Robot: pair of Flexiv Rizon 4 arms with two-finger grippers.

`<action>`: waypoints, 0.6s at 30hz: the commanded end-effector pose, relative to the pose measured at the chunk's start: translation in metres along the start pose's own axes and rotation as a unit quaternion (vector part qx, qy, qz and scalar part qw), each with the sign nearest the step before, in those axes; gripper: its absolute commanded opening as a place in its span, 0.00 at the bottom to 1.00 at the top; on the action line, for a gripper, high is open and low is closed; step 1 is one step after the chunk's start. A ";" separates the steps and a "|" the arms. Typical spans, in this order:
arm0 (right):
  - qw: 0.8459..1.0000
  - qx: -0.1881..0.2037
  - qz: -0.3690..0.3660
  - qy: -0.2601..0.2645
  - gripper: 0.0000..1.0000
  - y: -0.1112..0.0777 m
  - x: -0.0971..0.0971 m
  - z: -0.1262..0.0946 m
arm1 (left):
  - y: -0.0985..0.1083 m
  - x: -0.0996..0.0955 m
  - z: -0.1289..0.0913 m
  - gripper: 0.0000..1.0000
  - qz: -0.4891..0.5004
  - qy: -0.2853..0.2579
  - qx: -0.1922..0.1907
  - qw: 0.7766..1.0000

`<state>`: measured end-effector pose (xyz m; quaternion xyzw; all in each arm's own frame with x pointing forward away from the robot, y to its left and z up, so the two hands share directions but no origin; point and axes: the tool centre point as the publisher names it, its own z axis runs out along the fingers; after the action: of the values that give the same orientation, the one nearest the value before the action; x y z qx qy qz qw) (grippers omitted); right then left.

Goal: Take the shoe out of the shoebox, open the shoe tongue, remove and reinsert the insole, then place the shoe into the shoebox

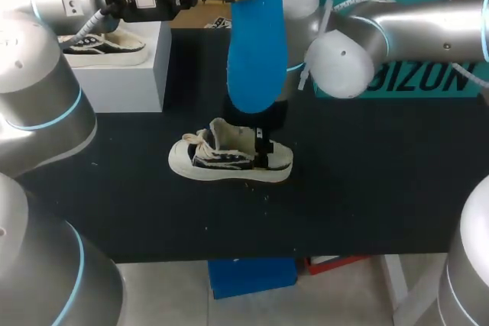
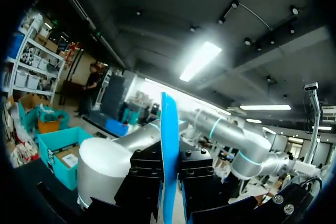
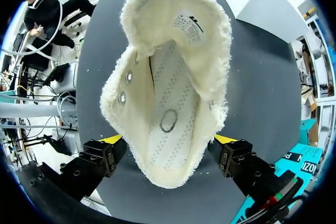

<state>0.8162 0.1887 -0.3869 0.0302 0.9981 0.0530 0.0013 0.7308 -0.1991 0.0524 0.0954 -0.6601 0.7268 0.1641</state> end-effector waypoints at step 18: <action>0.937 -0.345 -0.014 -0.049 1.00 -0.020 -0.002 0.002 | 0.001 0.000 0.001 0.00 0.000 -0.001 0.001 1.000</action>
<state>0.8210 0.1746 -0.3851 0.0221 0.9633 0.2619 0.0542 0.7308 -0.1991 0.0524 0.0953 -0.6601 0.7268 0.1641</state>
